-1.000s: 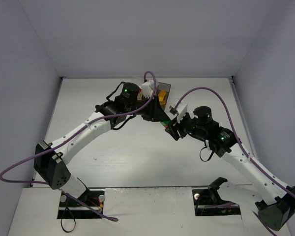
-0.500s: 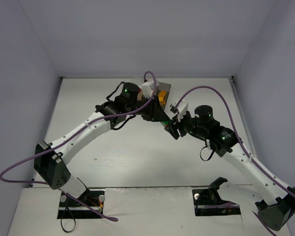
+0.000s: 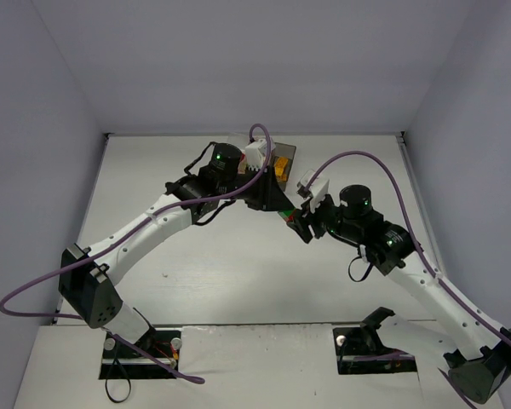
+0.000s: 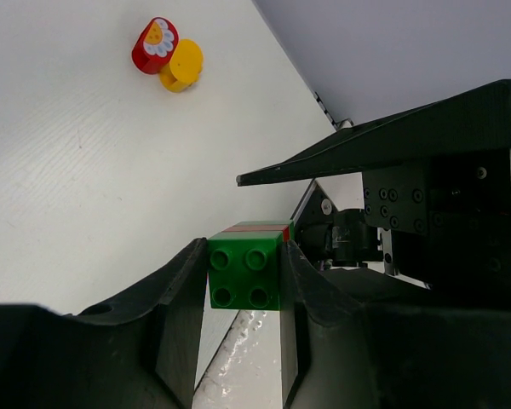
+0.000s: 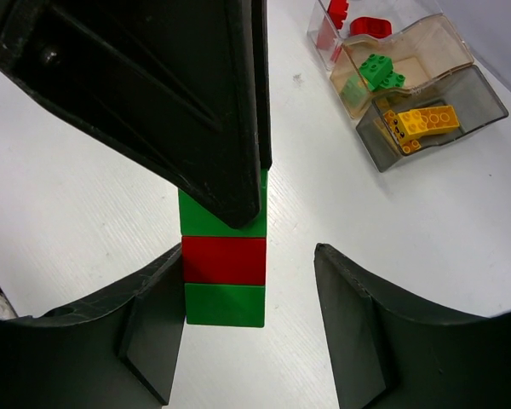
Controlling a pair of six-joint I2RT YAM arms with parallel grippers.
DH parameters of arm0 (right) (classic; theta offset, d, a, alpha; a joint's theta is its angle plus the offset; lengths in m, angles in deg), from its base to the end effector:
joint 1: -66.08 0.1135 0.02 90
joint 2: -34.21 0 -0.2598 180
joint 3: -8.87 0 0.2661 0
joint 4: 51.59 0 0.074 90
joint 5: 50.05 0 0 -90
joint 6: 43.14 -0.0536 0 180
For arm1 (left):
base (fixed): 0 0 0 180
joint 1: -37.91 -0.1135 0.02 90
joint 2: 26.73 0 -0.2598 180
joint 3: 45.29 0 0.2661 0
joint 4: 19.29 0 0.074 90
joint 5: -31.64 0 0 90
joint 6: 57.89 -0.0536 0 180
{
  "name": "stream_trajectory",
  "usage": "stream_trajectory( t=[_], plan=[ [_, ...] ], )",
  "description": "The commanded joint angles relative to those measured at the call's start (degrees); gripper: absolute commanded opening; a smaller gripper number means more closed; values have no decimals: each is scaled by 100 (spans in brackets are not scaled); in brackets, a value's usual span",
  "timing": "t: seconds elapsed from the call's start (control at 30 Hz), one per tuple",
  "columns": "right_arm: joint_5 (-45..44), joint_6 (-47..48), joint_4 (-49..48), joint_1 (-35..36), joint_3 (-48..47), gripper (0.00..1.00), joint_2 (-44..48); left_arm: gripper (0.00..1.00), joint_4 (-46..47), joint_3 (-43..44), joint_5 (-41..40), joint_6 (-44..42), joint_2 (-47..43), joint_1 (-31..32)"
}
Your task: Sort the legos into containers by color
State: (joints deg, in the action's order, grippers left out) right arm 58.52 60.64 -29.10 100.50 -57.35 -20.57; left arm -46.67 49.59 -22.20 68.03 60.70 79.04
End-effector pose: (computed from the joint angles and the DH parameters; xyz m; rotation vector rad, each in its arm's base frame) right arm 0.1994 0.1574 0.3546 -0.9401 1.5181 0.5457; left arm 0.2673 -0.2754 0.3676 0.5754 2.0750 -1.4528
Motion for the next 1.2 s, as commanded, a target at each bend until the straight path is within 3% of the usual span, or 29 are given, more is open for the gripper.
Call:
stream_trajectory(
  t=[0.0,0.27,0.4,0.57,0.6,0.67,1.17],
  plan=[
    [-99,19,-348,-49,10,55,126,2,204,315,40,-112,-245,-61],
    [-37,28,-348,-58,2,52,64,2,266,332,75,-59,-263,-61],
    [6,46,-348,-58,-34,46,3,2,284,306,110,-33,-271,-61],
    [59,37,-348,-58,-7,17,-15,2,275,306,75,-41,-297,-87],
    [51,28,-348,-58,19,7,3,2,266,306,75,-41,-289,-96],
    [33,11,-339,-58,54,0,29,2,231,323,66,-41,-280,-157],
    [-160,-174,-251,-102,432,0,249,0,-24,868,251,-191,18,-1115]
  ],
)
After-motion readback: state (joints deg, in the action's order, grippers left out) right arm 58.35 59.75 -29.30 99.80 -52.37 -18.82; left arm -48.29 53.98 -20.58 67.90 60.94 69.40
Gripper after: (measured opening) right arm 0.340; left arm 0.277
